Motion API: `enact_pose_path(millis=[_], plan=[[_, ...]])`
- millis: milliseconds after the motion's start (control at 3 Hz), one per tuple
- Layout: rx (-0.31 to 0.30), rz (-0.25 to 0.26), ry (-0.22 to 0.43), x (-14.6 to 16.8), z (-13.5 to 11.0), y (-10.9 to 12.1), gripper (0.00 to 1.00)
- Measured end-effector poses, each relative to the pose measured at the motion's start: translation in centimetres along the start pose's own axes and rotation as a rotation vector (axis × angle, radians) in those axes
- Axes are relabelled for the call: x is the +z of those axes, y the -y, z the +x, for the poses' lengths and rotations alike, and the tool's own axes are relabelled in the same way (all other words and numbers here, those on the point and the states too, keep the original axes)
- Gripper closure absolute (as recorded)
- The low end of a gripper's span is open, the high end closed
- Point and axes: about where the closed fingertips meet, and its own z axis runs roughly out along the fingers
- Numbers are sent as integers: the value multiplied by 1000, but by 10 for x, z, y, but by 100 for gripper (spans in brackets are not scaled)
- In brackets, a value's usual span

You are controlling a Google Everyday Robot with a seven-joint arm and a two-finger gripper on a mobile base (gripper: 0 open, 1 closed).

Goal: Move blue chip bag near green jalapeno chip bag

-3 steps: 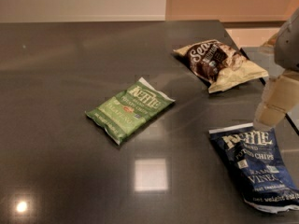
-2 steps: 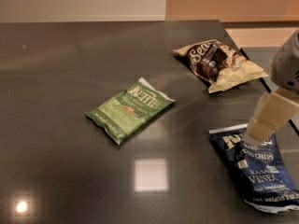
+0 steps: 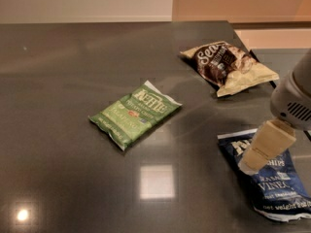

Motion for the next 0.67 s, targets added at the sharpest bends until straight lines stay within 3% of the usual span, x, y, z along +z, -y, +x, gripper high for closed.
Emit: enact_pose_path(millis=[667], plan=[[96, -29, -74, 33, 29, -9, 0]])
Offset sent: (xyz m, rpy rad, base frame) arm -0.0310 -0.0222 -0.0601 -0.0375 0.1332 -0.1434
